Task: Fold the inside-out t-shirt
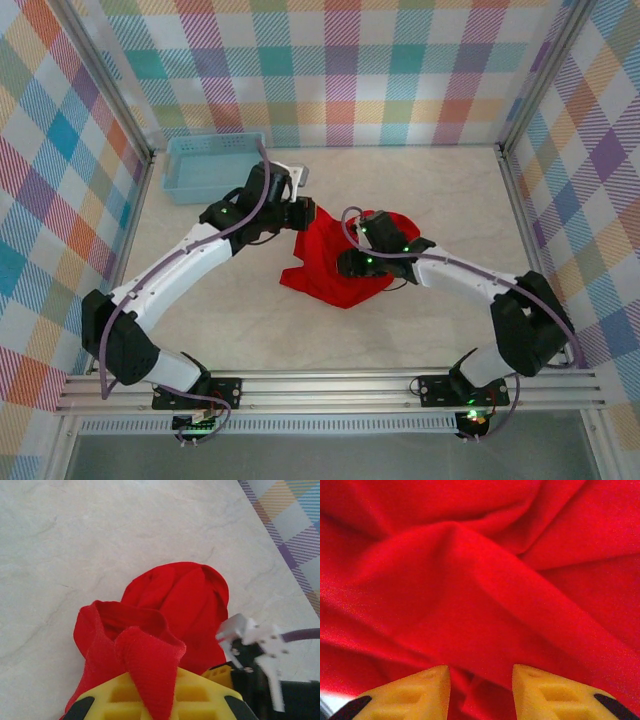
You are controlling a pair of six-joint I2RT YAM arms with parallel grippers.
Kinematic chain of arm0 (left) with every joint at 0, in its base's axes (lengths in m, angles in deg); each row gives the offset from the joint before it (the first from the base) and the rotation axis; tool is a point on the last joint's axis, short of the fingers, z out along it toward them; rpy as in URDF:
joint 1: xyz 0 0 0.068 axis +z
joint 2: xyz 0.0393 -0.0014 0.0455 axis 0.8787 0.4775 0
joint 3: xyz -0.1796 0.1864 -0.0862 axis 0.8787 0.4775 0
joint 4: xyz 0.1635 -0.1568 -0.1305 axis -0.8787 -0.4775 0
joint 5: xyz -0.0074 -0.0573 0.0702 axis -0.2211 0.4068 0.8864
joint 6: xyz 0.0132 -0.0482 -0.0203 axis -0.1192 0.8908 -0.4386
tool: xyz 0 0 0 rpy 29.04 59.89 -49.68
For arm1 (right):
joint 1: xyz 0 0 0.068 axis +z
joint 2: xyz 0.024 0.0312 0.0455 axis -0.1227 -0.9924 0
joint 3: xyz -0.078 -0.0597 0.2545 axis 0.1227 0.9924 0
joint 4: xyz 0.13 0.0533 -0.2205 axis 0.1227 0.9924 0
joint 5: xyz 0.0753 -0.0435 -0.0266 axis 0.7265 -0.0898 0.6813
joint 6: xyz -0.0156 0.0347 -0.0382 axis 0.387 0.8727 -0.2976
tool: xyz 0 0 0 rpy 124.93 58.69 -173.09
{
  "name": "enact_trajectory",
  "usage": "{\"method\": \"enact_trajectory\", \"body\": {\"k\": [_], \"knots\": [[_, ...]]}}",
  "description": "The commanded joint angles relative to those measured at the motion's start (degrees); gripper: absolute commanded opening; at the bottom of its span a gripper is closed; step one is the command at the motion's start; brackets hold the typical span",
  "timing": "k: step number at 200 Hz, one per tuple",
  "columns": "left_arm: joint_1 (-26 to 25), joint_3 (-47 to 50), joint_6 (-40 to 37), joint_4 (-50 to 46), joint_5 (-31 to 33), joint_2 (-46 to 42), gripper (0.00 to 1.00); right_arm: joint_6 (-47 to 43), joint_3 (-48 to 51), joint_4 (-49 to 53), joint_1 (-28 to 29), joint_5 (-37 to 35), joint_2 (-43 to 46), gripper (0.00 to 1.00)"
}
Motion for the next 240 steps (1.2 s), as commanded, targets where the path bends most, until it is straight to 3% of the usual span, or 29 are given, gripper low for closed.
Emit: {"method": "enact_trajectory", "body": {"k": [1, 60, 76, 106, 141, 175, 204, 222, 240], "knots": [[-0.04, -0.79, 0.75, -0.15, -0.68, -1.92, 0.00, 0.45, -1.27, -2.35, 1.33, -1.50, -2.11, 0.38], [-0.05, -1.06, 0.86, -1.08, -1.54, -1.21, 0.00, 0.38, -2.07, 1.42, 5.33, -6.42, -5.11, 0.43], [-0.04, -1.27, 0.85, -2.17, 0.39, -1.59, 0.00, 0.36, -2.74, 3.36, 5.70, -7.76, -5.63, 0.31], [0.27, -1.39, 1.18, -4.36, 5.27, -1.21, 0.00, -1.25, -2.05, 5.28, 7.58, -10.28, -0.16, 0.00], [4.88, -1.90, 4.61, -4.87, 5.66, -0.38, 0.00, -4.02, -1.50, 7.34, 7.69, -15.98, 13.87, 0.00], [7.81, -9.96, 5.43, -6.56, 3.58, -0.38, 0.00, -7.34, -7.04, 10.86, 1.25, -16.80, 23.16, 0.00], [9.30, -16.94, 6.03, -6.05, 3.36, -2.78, 0.00, -8.74, -13.45, 11.45, -8.75, -9.83, 29.08, 0.00], [9.36, -13.71, 8.76, -0.69, 2.14, -7.94, 0.00, -9.55, -15.49, 10.92, -10.86, -8.46, 33.27, 0.00], [9.27, -4.08, 12.55, 6.90, -1.54, -13.51, 0.00, -8.93, -13.60, 11.16, -10.98, -9.07, 37.31, 0.00]]}}
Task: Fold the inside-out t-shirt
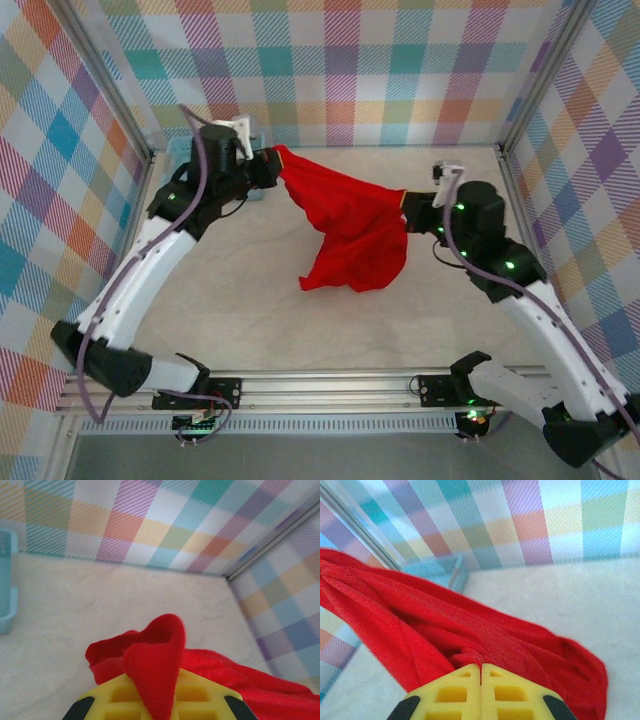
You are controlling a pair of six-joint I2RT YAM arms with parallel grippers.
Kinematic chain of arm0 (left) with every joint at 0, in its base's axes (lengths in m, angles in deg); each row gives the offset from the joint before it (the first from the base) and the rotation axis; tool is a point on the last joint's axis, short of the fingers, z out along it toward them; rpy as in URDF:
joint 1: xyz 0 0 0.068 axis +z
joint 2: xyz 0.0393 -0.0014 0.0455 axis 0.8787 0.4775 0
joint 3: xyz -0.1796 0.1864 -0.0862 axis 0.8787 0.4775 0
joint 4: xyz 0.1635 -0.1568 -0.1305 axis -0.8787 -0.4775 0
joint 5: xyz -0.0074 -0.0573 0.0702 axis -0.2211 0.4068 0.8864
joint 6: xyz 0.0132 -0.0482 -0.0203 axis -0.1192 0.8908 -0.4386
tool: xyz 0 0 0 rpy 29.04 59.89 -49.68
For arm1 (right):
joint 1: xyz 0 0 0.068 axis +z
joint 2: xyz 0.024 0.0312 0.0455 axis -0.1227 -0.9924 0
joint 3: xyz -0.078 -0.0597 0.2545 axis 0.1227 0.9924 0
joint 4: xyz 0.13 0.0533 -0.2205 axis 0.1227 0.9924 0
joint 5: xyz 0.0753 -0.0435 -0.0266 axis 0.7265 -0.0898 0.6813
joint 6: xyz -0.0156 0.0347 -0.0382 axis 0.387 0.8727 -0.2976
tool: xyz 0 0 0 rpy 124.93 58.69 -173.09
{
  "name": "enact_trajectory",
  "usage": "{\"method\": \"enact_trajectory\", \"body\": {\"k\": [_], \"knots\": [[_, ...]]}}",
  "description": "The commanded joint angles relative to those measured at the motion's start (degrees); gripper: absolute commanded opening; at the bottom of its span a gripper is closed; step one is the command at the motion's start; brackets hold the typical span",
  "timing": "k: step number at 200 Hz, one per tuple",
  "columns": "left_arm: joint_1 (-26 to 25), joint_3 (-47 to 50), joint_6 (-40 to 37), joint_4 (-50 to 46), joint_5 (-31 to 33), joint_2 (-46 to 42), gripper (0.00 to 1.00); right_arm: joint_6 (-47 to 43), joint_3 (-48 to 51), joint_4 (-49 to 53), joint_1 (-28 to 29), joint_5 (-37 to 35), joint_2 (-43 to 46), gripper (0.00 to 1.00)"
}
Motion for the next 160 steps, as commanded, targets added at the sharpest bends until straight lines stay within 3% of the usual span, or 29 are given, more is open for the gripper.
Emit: {"method": "enact_trajectory", "body": {"k": [1, 34, 63, 79, 93, 115, 125, 160], "knots": [[0.64, 9.05, 5.59, 9.49, -4.11, -7.81, 0.00, -1.20, 0.36, 1.17, -0.13, 2.25, 5.16, 0.00], [0.55, 27.22, 7.73, 11.00, -5.26, -9.62, 0.00, 2.64, 15.70, 0.94, -0.14, 3.70, 7.69, 0.00], [-0.11, 36.63, 7.44, 11.95, -9.34, -3.09, 0.00, 9.96, 32.42, -6.33, -0.12, 9.68, 4.99, 0.00], [-1.84, 41.18, 7.54, 15.88, -9.97, -0.79, 0.00, 15.18, 37.87, -8.12, -0.13, 8.64, 2.91, 0.00], [-3.51, 44.55, 7.80, 19.20, -10.74, 0.04, 0.00, 17.85, 37.99, -2.60, -0.12, 3.91, 1.53, 0.01], [-6.37, 48.65, 7.90, 22.82, -11.36, -1.00, 0.00, 17.07, 35.31, 5.00, -0.05, 1.29, 2.70, 0.28], [-7.95, 49.93, 7.31, 23.71, -10.97, -1.78, 0.00, 15.87, 33.70, 6.64, 0.53, 1.53, 3.45, 0.33], [-10.13, 53.45, 7.13, 25.79, -9.29, -6.41, 0.00, 10.81, 25.17, 9.30, 8.82, 1.23, 2.49, 0.36]]}}
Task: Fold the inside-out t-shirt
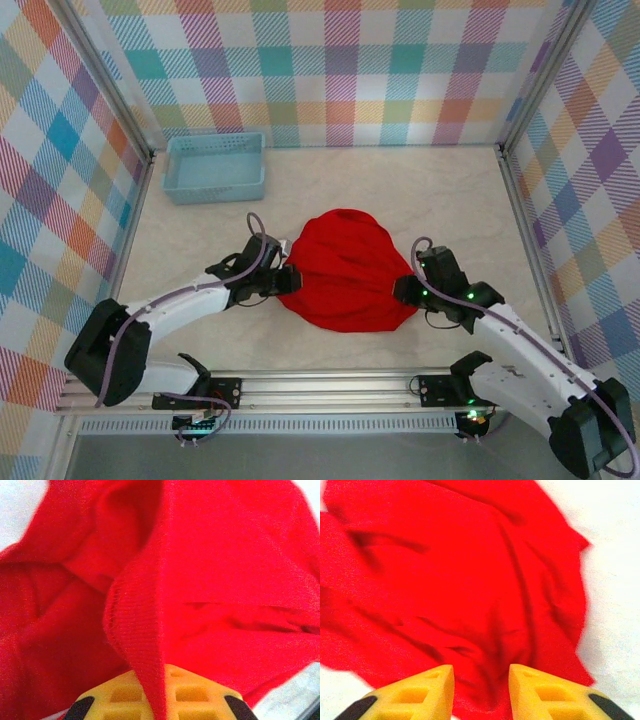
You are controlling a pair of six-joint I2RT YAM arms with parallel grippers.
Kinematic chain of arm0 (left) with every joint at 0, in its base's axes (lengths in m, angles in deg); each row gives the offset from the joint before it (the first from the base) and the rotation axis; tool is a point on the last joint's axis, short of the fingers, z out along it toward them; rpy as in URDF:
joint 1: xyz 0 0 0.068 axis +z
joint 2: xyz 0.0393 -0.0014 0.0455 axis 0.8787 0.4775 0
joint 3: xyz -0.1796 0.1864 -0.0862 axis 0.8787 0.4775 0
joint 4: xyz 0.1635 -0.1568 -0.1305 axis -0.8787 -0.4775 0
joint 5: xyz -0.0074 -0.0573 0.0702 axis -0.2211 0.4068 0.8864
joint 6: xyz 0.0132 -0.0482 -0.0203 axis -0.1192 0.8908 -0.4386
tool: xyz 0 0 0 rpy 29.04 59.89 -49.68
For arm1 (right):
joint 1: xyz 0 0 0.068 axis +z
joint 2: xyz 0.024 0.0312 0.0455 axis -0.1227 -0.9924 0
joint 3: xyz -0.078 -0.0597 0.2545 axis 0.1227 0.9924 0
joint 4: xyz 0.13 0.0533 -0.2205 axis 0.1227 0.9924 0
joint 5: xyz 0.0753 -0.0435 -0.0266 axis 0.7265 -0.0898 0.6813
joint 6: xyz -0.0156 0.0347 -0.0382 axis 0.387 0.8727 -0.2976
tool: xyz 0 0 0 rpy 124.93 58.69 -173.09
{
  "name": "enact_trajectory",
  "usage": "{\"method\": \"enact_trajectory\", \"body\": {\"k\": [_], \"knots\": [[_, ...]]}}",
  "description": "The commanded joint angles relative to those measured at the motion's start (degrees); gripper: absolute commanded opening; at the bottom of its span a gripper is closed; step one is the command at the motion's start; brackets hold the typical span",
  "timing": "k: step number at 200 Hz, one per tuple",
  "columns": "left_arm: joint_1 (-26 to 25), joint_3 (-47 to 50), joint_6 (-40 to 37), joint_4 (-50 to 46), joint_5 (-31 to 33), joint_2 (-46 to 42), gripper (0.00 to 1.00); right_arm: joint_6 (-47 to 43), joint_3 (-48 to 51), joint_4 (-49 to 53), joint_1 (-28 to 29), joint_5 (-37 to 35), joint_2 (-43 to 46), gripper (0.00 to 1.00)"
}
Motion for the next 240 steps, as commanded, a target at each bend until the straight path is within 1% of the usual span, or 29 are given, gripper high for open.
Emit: {"method": "enact_trajectory", "body": {"k": [1, 20, 35, 54, 72, 114, 120, 135, 146, 187, 194, 199, 213, 219, 220, 224, 231, 240], "knots": [[-0.80, 2.28, -0.22, 4.53, 0.97, -4.30, 0.00, -2.96, -6.35, 2.66, 5.66, -0.95, -0.68, 0.36], [-0.88, 4.46, -0.14, 5.79, 1.67, -7.58, 0.00, -3.69, -9.17, 1.17, 9.26, 0.21, -6.03, 0.36], [-0.97, 6.02, 0.06, 6.29, 1.52, -9.86, 0.00, -3.36, -11.10, -0.45, 11.35, 0.79, -12.27, 0.34], [-1.06, 6.97, 0.10, 4.71, 1.37, -11.99, 0.00, -3.49, -13.62, -2.10, 13.75, 0.64, -18.93, 0.32], [-1.17, 8.03, -0.30, 3.71, 0.59, -12.89, 0.00, -2.52, -14.80, -2.89, 14.09, -0.84, -23.99, 0.30], [-2.42, 9.19, -1.26, 3.48, -2.09, -11.53, 0.00, -1.61, -17.17, -2.46, 13.98, -6.89, -33.37, 0.31], [-2.70, 9.21, -1.47, 3.41, -2.04, -11.32, 0.00, -1.19, -17.87, -1.69, 13.97, -8.58, -34.47, 0.33], [-3.12, 9.19, -1.97, 3.09, -2.18, -10.92, 0.00, -1.28, -19.04, -1.18, 13.85, -12.39, -36.44, 0.45], [-3.34, 9.15, -2.53, 2.42, -2.28, -10.76, 0.00, -1.53, -19.61, -1.51, 13.41, -13.77, -37.58, 0.48], [-3.84, 9.15, -3.71, 2.15, -3.47, -10.21, 0.00, -3.09, -22.61, -3.82, 11.82, -11.39, -42.56, 0.49], [-3.95, 9.21, -3.85, 2.01, -3.31, -10.43, 0.00, -3.53, -23.10, -4.32, 11.82, -10.48, -43.41, 0.45], [-3.94, 9.22, -3.82, 1.95, -2.96, -10.66, 0.00, -3.88, -23.43, -4.51, 11.80, -9.86, -43.81, 0.41], [-3.96, 9.32, -3.80, 1.54, -1.48, -11.28, 0.00, -4.64, -24.37, -4.00, 11.79, -9.14, -44.24, 0.25], [-3.96, 9.31, -3.70, 1.14, -0.53, -11.41, 0.00, -4.83, -24.47, -3.77, 11.75, -9.31, -43.41, 0.17], [-3.96, 9.27, -3.70, 1.08, -0.45, -11.41, 0.00, -4.88, -24.47, -3.77, 11.79, -9.36, -43.29, 0.15], [-3.96, 9.13, -3.64, 0.65, 0.40, -11.50, 0.00, -5.11, -24.55, -3.63, 11.77, -9.36, -42.45, 0.11], [-3.96, 8.81, -3.53, -0.18, 1.66, -11.55, 0.00, -5.70, -24.82, -2.99, 11.85, -9.09, -40.81, 0.05], [-3.95, 8.33, -3.34, -0.85, 3.17, -11.42, 0.00, -6.83, -25.21, -2.20, 11.77, -8.41, -37.98, 0.01]]}}
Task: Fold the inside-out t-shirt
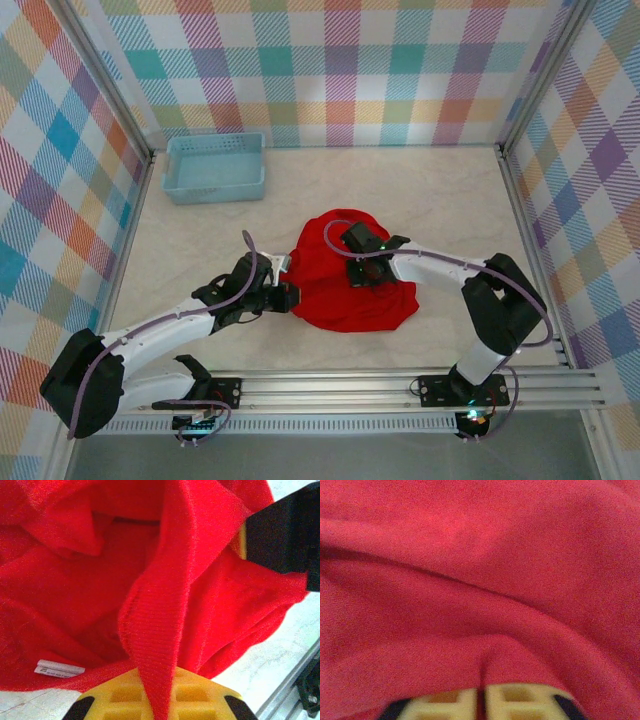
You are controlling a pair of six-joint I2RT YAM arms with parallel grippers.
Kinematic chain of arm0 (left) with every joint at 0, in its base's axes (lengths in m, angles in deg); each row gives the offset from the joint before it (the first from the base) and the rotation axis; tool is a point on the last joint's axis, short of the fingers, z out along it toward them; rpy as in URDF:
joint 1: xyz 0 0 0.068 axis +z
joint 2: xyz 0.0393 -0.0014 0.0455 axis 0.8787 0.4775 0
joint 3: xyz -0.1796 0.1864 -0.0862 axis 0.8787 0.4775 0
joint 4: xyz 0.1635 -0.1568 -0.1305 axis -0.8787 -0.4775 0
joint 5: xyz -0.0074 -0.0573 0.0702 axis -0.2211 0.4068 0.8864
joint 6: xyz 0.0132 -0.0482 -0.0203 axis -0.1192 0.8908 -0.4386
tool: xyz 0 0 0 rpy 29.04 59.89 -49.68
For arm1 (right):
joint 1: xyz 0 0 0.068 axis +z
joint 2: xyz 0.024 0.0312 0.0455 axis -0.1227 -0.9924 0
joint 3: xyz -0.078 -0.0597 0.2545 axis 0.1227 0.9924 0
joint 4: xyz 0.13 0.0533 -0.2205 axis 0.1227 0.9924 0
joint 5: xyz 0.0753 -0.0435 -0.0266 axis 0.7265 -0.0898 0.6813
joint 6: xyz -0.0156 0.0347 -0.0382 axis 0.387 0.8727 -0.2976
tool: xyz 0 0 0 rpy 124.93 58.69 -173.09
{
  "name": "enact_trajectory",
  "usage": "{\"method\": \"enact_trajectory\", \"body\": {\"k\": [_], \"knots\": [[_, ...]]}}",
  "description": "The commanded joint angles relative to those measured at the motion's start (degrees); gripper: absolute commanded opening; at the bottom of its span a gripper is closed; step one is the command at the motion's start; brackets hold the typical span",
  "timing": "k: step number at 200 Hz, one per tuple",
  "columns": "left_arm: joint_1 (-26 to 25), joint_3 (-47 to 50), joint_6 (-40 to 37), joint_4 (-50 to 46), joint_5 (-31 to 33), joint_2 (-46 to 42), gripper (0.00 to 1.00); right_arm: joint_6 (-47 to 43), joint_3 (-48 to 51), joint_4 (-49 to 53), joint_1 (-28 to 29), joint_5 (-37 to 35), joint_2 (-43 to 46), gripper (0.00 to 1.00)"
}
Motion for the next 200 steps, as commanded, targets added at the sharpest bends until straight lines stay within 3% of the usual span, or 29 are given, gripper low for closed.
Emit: {"method": "enact_trajectory", "body": {"k": [1, 23, 57, 78, 119, 173, 186, 200], "knots": [[-0.70, -0.40, -0.59, -3.15, 4.15, -0.93, 0.00, -2.59, -2.31, 1.33, -0.05, 1.37, 5.76, 0.01], [-0.57, -1.59, 1.40, -2.80, 8.66, -0.51, 0.00, -5.62, -3.87, 3.89, 0.06, 0.86, 14.21, 0.00], [-0.09, -9.28, 4.63, 0.01, 7.63, 3.26, 0.00, -12.87, -9.55, 6.52, -0.04, -5.18, 24.44, 0.00], [0.25, -14.52, 5.90, -1.14, 10.49, 4.52, 0.00, -17.25, -11.55, 6.51, -0.07, -9.96, 27.19, 0.00], [1.49, -15.38, 6.68, -2.79, 11.82, 5.76, 0.00, -17.82, -3.27, 7.41, 2.95, -8.86, 30.85, 0.00], [1.49, -10.82, 5.24, -3.22, 11.07, 12.41, 0.00, -3.70, 15.07, 1.13, 9.14, 7.85, 31.66, 0.21], [1.50, -10.87, 4.52, -3.72, 11.56, 13.53, 0.00, -2.49, 16.03, 2.13, 9.47, 7.46, 31.54, 0.28], [1.50, -11.53, 3.80, -4.68, 11.94, 14.38, 0.02, -2.03, 14.66, 5.38, 9.47, 2.36, 32.72, 0.35]]}}
